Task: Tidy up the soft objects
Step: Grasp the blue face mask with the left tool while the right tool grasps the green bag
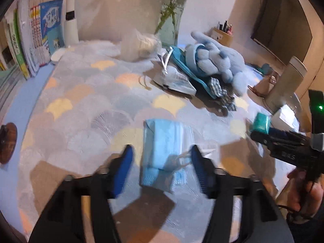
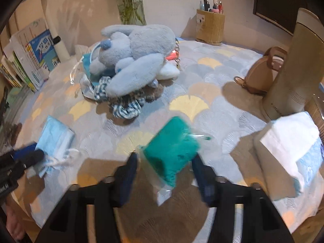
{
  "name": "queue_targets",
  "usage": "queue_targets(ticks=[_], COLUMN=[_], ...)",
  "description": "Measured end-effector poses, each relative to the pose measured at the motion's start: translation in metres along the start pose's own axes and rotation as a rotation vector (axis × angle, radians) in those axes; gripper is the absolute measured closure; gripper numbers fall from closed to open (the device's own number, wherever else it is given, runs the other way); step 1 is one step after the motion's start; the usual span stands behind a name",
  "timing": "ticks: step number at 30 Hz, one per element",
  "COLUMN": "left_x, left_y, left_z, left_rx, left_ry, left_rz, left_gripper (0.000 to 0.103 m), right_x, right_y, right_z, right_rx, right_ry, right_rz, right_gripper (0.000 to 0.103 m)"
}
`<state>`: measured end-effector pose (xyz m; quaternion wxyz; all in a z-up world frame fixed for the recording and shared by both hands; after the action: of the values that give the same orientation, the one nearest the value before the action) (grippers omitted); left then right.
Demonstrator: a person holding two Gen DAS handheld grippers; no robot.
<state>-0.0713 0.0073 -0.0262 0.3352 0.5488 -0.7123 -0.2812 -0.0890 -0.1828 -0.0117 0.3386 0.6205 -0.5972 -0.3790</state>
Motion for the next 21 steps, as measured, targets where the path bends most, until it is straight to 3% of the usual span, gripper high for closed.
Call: queue_targets(ticks=[1,7,10,11,12,13,14,19,21], left_x=[-0.002,0.008,0.018,0.021,0.023,0.025,0.029,0.032,0.032], left_y=[-0.002,-0.028,-0.041,-0.041,-0.040,-0.038,-0.036,-0.030,-0.028], left_z=[-0.002,-0.009,-0.003,-0.002,0.001,0.001,0.002,0.004,0.005], left_rx=[-0.007,-0.077,-0.097,-0.075,-0.062,-0.046,-0.039,-0.023,-0.023], left_ry=[0.008,-0.035,-0.095,-0.126,-0.164,-0.182,-0.193,-0.177,-0.162], left_rz=[0.013,0.018,-0.033,-0.066,-0.108,-0.122,-0.110,-0.086,-0.074], left_gripper=[0.026,0.026,0.030,0.035,0.048,0.062,0.068,0.074,0.074], right_x=[0.003,0.013,0.015,0.016,0.018,0.019,0.020,0.020,0.019], right_y=[-0.002,-0.002,0.002,0.003,0.004,0.003,0.003,-0.002,-0.003], right_z=[-0.003,0.014,0.018,0.018,0.019,0.018,0.018,0.009,0.002], right_rx=[-0.004,-0.043,-0.037,-0.036,-0.032,-0.032,-0.033,0.001,0.051], right_ry=[-0.014,-0.127,-0.190,-0.215,-0.235,-0.246,-0.257,-0.245,-0.213], right_rz=[-0.007,-0.101,-0.134,-0.150,-0.162,-0.171,-0.179,-0.132,-0.098], right_gripper=[0.041,0.037,0.022,0.019,0.018,0.018,0.018,0.018,0.027])
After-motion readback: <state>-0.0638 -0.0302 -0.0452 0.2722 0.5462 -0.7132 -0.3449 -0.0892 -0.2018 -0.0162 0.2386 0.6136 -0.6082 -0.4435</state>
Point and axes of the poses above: each gripper's, at about its wrist camera, not at the fingertips, and y roughly against the way its jaws point, x to its right, z to its underside, the point moved 8 cm from there along -y, roughly the way its jaws point, and after that the axes turned 2 degrees about -z, right-handed, at the moved point
